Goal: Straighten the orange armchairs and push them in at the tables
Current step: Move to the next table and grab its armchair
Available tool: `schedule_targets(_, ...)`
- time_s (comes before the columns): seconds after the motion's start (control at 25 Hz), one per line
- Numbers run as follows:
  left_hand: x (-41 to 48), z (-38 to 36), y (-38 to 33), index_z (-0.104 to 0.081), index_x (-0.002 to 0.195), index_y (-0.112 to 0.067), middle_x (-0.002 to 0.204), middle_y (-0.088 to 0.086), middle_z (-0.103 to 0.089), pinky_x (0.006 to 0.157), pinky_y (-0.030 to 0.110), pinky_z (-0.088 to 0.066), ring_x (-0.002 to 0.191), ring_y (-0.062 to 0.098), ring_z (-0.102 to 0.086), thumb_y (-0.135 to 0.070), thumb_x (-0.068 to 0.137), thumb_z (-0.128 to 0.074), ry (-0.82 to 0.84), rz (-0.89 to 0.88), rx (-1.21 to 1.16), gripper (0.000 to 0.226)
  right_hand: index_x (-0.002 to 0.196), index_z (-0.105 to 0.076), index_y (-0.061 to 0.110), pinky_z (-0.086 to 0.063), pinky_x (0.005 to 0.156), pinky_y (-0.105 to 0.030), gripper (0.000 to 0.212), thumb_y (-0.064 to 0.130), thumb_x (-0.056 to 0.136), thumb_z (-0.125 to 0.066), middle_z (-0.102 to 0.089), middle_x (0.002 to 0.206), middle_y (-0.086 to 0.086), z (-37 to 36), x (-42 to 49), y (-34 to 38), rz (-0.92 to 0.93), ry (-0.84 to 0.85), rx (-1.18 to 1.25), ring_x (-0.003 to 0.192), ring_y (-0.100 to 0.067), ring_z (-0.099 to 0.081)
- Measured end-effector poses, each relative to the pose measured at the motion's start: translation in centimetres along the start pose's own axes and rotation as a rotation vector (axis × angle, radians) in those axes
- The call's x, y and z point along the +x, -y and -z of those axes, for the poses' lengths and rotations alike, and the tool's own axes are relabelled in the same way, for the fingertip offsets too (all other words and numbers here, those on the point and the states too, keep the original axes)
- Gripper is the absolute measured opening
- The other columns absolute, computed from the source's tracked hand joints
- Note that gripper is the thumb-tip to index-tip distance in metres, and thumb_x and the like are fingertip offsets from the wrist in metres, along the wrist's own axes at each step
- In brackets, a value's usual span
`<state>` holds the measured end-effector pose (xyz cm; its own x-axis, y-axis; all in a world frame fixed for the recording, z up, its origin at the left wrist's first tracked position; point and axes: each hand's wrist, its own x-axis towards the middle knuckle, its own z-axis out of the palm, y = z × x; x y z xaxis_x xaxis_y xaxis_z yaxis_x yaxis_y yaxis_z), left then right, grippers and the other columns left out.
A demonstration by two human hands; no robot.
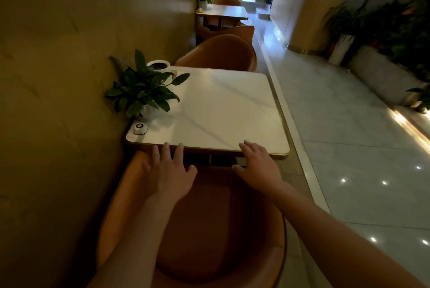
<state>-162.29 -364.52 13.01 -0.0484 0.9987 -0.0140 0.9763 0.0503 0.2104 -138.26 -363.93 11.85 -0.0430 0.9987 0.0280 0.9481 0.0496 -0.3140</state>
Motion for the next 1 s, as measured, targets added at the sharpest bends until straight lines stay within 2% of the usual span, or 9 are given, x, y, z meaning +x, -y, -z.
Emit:
schedule_targets(0.16, -0.4, 1.9, -4.3, -0.007, 0.157, -0.032, 0.166, 0.011, -0.006, 0.120, 0.059, -0.011, 0.152, 0.033, 0.002, -0.060, 0.096, -0.035, -0.085, -0.079, 0.099, 0.072, 0.156, -0.025, 0.027, -0.026, 0.120, -0.043, 0.072, 0.052, 0.095, -0.056, -0.026, 0.163, 0.004, 5.2, 0.3, -3.6, 0.059, -0.092, 0.045, 0.151, -0.020, -0.018)
schedule_targets(0.28, -0.7, 3.2, -9.5, -0.012, 0.156, -0.031, 0.165, 0.011, -0.012, 0.119, 0.059, -0.014, 0.152, 0.033, -0.002, -0.061, 0.095, -0.038, -0.199, -0.054, 0.110, 0.073, 0.155, -0.028, 0.028, -0.029, 0.117, -0.041, 0.071, 0.055, 0.095, -0.054, -0.031, 0.161, 0.004, 10.0, 0.8, -8.1, 0.146, -0.170, 0.068, 0.149, -0.019, -0.024)
schedule_targets(0.48, -1.4, 4.5, -20.0, -0.025, 0.153, -0.029, 0.160, 0.013, -0.028, 0.115, 0.063, -0.025, 0.149, 0.035, -0.018, -0.057, 0.093, -0.048, -0.343, -0.033, 0.062, 0.070, 0.155, -0.027, 0.028, -0.033, 0.114, -0.040, 0.072, 0.059, 0.095, -0.052, -0.034, 0.159, 0.005, 18.0, 2.2, -15.5, 0.277, -0.208, 0.071, 0.147, -0.019, -0.027)
schedule_targets(0.68, -0.3, 5.4, -29.8, -0.021, 0.154, -0.032, 0.164, 0.009, -0.020, 0.118, 0.061, -0.018, 0.152, 0.031, -0.010, -0.061, 0.093, -0.042, -0.381, 0.002, 0.025, 0.070, 0.155, -0.029, 0.027, -0.037, 0.112, -0.044, 0.071, 0.060, 0.095, -0.050, -0.038, 0.158, 0.002, 24.8, 4.3, -21.6, 0.339, -0.219, 0.031, 0.146, -0.024, -0.032)
schedule_targets(1.0, 4.1, 4.9, -36.8, -0.016, 0.155, -0.035, 0.165, 0.006, -0.017, 0.119, 0.060, -0.016, 0.152, 0.029, -0.008, -0.064, 0.093, -0.039, -0.343, 0.063, 0.004, 0.071, 0.155, -0.029, 0.028, -0.039, 0.109, -0.041, 0.071, 0.060, 0.094, -0.050, -0.041, 0.156, 0.004, 28.1, 8.3, -28.1, 0.393, -0.244, 0.036, 0.144, -0.022, -0.034)
